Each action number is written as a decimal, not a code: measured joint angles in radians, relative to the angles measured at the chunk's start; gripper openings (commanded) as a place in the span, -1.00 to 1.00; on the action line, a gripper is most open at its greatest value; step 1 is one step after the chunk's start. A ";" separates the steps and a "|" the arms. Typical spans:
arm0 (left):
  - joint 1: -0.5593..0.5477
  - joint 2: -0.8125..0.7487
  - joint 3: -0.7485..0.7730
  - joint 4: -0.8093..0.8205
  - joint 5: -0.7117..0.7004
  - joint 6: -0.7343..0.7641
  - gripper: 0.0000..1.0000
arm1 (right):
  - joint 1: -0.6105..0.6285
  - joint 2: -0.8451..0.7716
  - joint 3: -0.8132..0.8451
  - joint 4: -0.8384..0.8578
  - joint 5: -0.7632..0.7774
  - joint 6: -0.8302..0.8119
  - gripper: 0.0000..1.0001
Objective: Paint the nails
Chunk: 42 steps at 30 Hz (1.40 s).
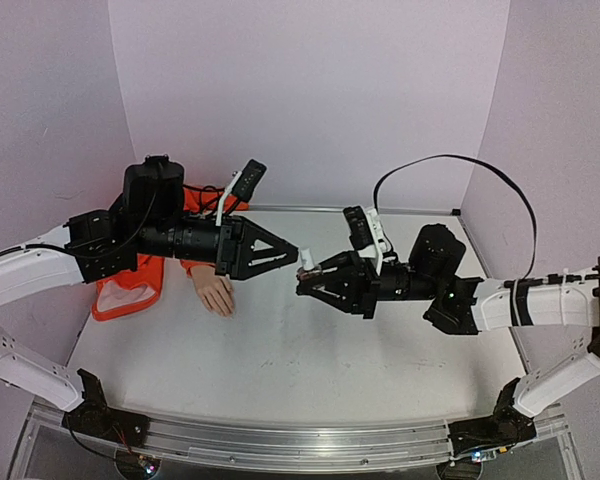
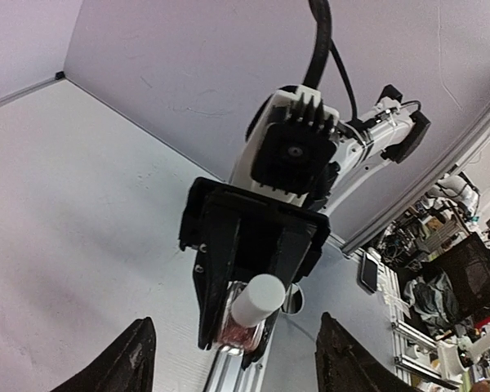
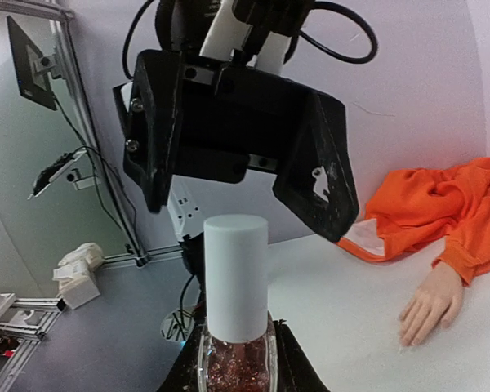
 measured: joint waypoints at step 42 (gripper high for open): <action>-0.003 0.174 0.068 -0.140 -0.368 -0.046 0.07 | 0.235 0.211 0.166 -0.220 1.047 -0.338 -1.00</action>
